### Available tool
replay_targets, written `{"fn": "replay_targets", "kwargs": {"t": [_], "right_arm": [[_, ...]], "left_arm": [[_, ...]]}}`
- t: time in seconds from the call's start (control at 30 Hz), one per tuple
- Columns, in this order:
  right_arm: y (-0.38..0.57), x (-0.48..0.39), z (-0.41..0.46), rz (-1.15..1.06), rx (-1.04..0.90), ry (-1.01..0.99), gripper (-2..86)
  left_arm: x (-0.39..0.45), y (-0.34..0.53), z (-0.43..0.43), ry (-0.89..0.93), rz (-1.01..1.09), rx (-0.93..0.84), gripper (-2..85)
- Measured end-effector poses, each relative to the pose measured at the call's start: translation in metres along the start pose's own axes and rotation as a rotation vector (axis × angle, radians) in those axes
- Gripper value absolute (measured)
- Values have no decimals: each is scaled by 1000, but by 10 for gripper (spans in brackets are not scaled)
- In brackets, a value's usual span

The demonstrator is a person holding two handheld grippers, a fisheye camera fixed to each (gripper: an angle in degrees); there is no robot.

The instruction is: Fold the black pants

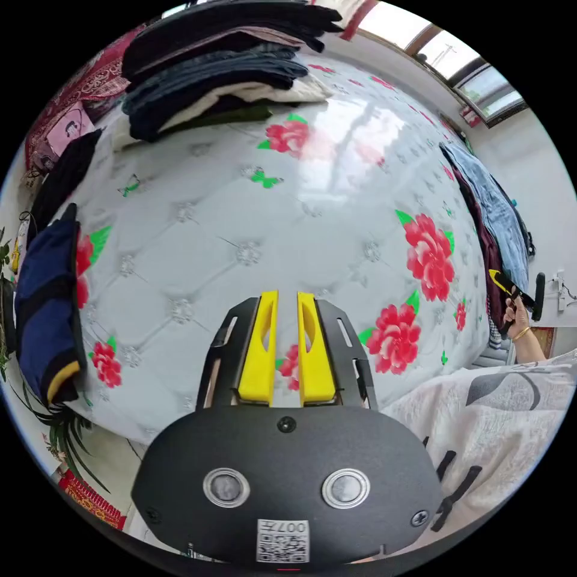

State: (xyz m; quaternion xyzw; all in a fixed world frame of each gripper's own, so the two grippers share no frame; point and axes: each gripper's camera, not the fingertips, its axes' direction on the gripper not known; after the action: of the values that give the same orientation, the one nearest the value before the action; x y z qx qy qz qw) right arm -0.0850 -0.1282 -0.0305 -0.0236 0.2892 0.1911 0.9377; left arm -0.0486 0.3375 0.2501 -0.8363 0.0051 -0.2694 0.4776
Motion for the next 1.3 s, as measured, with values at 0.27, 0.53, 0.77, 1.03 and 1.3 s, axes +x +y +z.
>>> {"fn": "replay_targets", "kwargs": {"t": [0.27,0.53,0.77,1.03,1.3], "right_arm": [[16,152,-118,311,182,299,123],[-35,202,-104,394,-4,378,105],[-52,91,-170,147,182,500,21],[-148,116,-451,102,710,432,13],[-201,178,-421,344,580,377,77]], "left_arm": [[117,-7,4,44,277,-46,45],[156,18,9,25,250,-83,9],[147,46,10,27,126,-112,-9],[143,36,-4,105,39,-44,-10],[142,62,-8,122,3,-17,-10]]}}
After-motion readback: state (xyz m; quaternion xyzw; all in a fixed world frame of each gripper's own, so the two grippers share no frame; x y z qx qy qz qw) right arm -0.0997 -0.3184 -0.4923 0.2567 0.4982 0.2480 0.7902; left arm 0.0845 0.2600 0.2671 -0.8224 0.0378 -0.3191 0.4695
